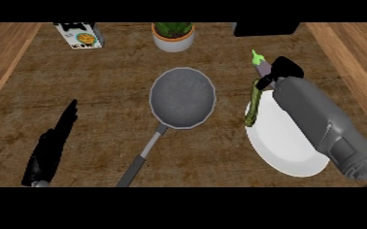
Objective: Pick the eggplant from the plate and place it in the pan
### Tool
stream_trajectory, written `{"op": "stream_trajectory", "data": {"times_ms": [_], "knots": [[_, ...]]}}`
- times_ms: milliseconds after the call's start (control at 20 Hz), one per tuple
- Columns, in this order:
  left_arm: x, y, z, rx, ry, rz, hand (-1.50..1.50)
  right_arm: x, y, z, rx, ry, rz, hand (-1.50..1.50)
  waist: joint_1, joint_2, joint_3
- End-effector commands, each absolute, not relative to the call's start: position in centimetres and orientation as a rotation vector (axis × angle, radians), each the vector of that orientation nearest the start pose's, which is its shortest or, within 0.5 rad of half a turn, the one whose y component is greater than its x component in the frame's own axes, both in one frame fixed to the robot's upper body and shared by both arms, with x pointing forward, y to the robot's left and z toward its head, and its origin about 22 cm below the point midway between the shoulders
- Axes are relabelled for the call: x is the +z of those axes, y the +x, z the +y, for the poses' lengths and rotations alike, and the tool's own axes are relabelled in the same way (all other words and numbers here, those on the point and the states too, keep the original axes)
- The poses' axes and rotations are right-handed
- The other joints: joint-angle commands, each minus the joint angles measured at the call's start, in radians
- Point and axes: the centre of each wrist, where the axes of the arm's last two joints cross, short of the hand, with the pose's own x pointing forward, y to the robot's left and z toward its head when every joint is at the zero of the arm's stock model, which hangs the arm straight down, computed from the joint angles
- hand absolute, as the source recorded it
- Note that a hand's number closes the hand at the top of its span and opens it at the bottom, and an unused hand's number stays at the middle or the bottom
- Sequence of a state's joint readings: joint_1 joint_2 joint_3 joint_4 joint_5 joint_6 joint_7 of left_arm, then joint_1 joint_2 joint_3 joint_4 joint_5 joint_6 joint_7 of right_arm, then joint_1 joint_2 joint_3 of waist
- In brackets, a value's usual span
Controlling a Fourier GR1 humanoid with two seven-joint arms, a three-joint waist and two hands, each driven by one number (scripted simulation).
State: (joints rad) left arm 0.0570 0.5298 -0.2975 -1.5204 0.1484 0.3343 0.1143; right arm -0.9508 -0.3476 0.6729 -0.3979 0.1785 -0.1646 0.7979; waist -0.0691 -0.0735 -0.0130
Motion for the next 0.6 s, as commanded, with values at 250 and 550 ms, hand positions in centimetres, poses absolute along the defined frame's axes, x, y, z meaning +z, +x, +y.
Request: {"op": "stream_trajectory", "data": {"times_ms": [250, 550], "knots": [[0.1, 21.4, 30.4, -0.189, 0.399, -1.295, 0.00, 7.5, 41.1, -14.0, 0.775, -1.262, -1.196, 1.50, -0.038, 0.011, 0.009], [-0.2, 19.6, 31.0, -0.215, 0.373, -1.328, 0.00, 9.9, 37.7, -10.9, 0.677, -1.210, -1.321, 1.50, 0.001, 0.036, 0.011]]}}
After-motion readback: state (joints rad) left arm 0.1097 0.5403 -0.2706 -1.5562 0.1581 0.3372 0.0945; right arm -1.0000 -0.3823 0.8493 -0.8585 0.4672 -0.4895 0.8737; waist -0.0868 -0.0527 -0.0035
